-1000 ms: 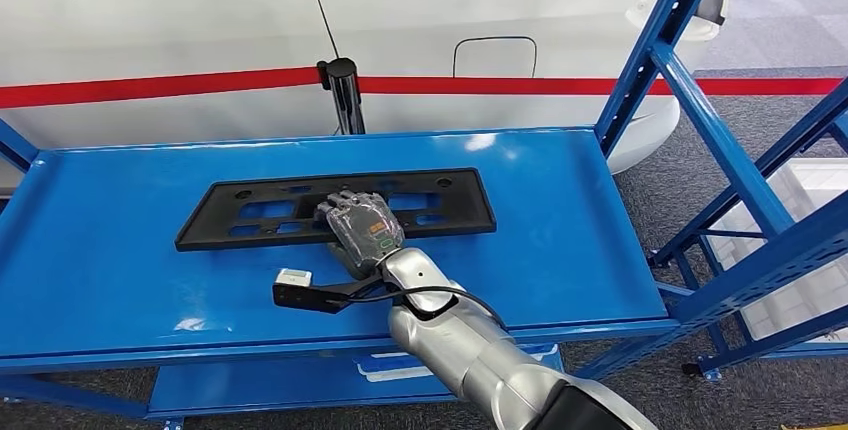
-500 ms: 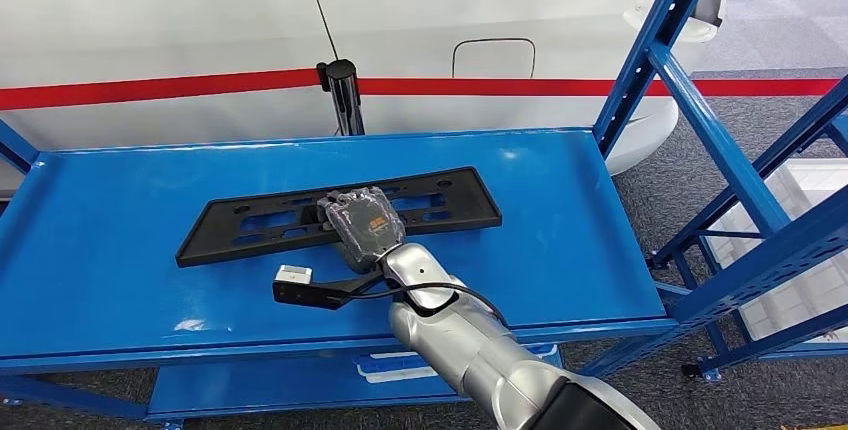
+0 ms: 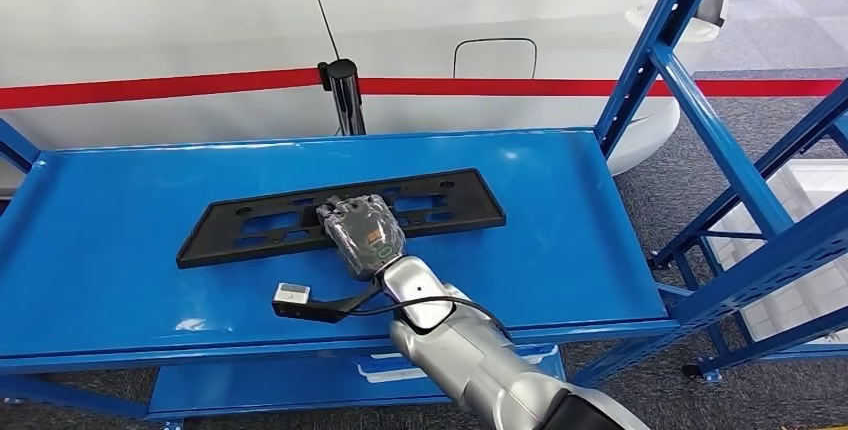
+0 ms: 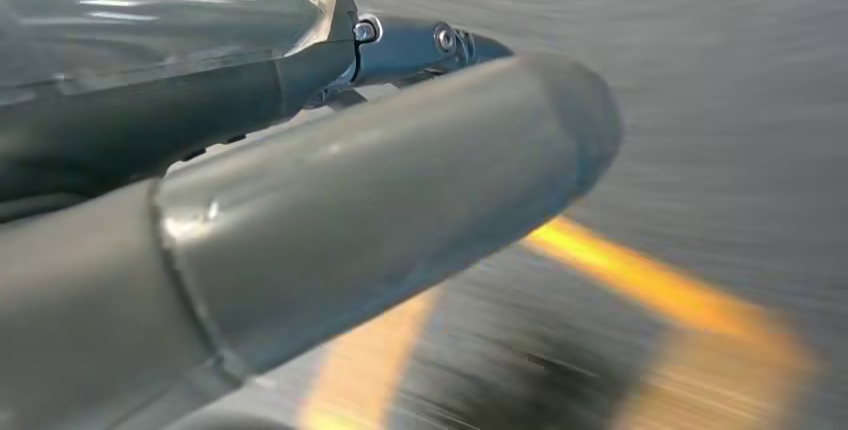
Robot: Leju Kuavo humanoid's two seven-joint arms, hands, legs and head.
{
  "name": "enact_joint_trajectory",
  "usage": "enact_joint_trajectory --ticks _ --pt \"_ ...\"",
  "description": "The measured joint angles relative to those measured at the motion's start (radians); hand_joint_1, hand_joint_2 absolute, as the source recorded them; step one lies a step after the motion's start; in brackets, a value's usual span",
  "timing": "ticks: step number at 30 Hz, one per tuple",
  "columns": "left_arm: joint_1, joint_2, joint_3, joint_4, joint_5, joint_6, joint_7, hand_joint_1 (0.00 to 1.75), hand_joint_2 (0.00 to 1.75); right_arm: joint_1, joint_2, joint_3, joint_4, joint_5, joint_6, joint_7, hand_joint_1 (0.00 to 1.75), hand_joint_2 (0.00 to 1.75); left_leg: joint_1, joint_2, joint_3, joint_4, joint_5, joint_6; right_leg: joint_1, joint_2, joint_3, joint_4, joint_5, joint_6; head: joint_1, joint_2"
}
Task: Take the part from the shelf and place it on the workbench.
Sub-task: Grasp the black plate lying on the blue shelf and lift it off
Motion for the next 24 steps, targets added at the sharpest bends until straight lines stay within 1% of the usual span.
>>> enact_joint_trajectory --ticks 1,2,3,4,6,8,12,14,18,24 --pt "0.000 -0.002 0.035 -0.001 0.054 -0.041 -0.153 0.00 0.44 0.013 -0.005 -0.014 -0.032 0.014 -0.014 -0.010 1.75 1.75 0.000 0.000 0.000 0.000 0.000 0.000 0.000 0.000 0.000 0.000 0.000 0.000 0.000 0.000" --pt "-0.001 -0.005 0.065 -0.001 0.091 -0.088 -0.278 0.00 0.87 0.025 -0.011 -0.029 -0.069 0.026 -0.020 -0.020 1.75 1.75 0.000 0.000 0.000 0.000 0.000 0.000 0.000 0.000 0.000 0.000 0.000 0.001 0.000 0.000" --pt "-0.002 -0.006 0.090 -0.001 0.112 -0.136 -0.356 0.00 1.31 0.035 -0.016 -0.045 -0.108 0.036 -0.023 -0.028 1.75 1.75 0.000 0.000 0.000 0.000 0.000 0.000 0.000 0.000 0.000 0.000 0.000 0.001 0.000 0.000" --pt "-0.003 -0.007 0.111 -0.001 0.122 -0.179 -0.400 0.00 1.75 0.045 -0.021 -0.062 -0.150 0.045 -0.023 -0.035 1.75 1.75 0.000 0.000 0.000 0.000 0.000 0.000 0.000 0.001 0.000 0.000 0.000 0.001 0.000 0.000" --pt "-0.004 -0.009 0.139 -0.001 0.120 -0.225 -0.417 0.00 0.87 0.067 -0.032 -0.096 -0.238 0.057 -0.023 -0.045 1.75 1.75 0.000 0.000 0.000 0.000 0.000 0.000 -0.001 0.000 0.000 0.000 0.000 0.001 0.000 0.000" --pt "-0.002 -0.012 0.151 -0.001 0.103 -0.235 -0.425 0.00 0.00 0.090 -0.047 -0.132 -0.339 0.062 -0.022 -0.054 1.75 1.75 0.000 0.000 -0.001 0.000 0.000 0.000 -0.001 0.000 0.000 0.000 0.000 0.001 0.000 0.000" --pt "0.000 -0.016 0.154 -0.001 0.076 -0.236 -0.456 0.00 0.00 0.115 -0.078 -0.199 -0.521 0.060 -0.023 -0.068 1.75 1.75 0.000 0.000 -0.002 0.001 0.000 0.000 -0.002 0.000 0.001 0.000 0.000 0.001 0.000 0.000" --pt "0.000 -0.017 0.155 -0.001 0.070 -0.246 -0.452 0.00 0.00 0.120 -0.093 -0.226 -0.593 0.054 -0.026 -0.073 1.75 1.75 0.000 0.000 -0.002 0.001 0.000 0.000 -0.002 0.000 0.002 0.000 0.000 0.001 0.000 0.000" --pt "0.000 -0.018 0.155 -0.001 0.052 -0.253 -0.411 0.00 0.00 0.132 -0.122 -0.265 -0.708 0.048 -0.031 -0.083 1.75 1.75 0.000 0.000 -0.002 0.001 0.000 0.000 -0.002 0.000 0.007 0.000 0.000 0.001 0.000 0.000" --pt "0.000 -0.018 0.155 -0.001 0.032 -0.243 -0.338 0.00 0.00 0.143 -0.155 -0.287 -0.816 0.046 -0.039 -0.083 1.75 1.75 0.000 0.000 -0.002 0.001 0.000 0.000 -0.001 0.000 0.007 0.000 0.000 0.001 0.000 0.000"
